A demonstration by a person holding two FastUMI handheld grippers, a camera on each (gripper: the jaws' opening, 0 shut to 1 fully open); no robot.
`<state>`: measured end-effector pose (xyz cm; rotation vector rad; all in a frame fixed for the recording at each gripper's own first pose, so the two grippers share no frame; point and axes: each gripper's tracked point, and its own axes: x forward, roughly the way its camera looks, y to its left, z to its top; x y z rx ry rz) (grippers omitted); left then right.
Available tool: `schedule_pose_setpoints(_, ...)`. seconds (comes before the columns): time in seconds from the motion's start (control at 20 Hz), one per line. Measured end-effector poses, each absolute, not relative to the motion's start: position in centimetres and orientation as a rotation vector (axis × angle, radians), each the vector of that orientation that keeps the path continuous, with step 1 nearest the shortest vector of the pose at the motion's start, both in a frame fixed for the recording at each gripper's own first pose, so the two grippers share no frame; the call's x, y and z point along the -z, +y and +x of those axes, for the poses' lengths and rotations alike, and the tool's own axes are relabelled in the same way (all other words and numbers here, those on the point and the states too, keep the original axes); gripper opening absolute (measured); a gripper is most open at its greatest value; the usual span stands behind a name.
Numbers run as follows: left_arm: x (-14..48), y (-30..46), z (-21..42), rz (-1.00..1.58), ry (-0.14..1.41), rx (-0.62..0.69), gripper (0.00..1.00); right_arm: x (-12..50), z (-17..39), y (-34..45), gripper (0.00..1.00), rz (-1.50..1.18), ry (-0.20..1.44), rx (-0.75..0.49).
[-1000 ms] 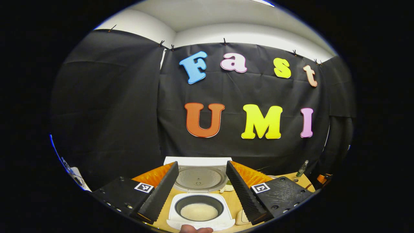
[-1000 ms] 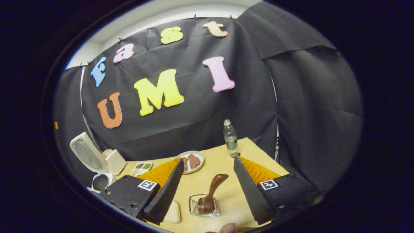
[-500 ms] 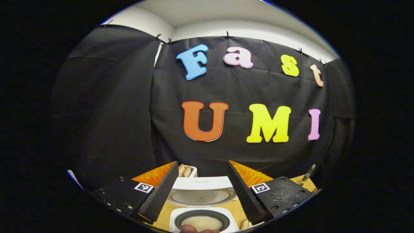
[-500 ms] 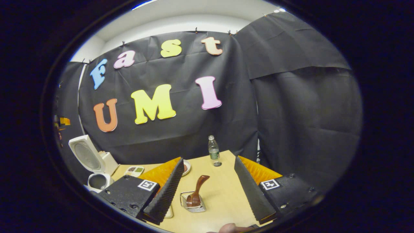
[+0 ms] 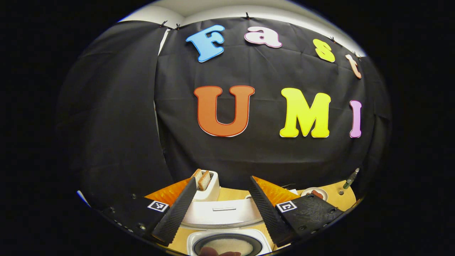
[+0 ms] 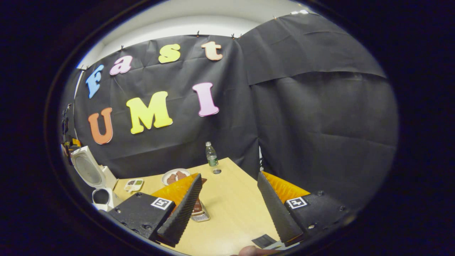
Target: Close the left gripper, press the button to open the rice cooker; take a wooden spoon from the chopstick holder with the right hand, scoop a spoonful of rice and pour it into the rice cooker, then put the wooden spoon back into the chopstick holder.
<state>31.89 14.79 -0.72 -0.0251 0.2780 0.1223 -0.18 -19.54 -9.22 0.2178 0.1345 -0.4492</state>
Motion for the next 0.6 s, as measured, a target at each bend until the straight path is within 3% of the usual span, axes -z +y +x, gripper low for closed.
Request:
schedule_pose_setpoints(0.35,1.9,14.4,30.8,-0.041,0.351,-0.135,0.97,8.4,1.7,-16.0,1.00,0.198,0.138,0.365)
schedule_pose_setpoints(0.6,3.5,13.0,25.8,-0.049,0.407,-0.139,0.98,8.0,4.5,-12.3,1.00,0.194,0.147,0.240)
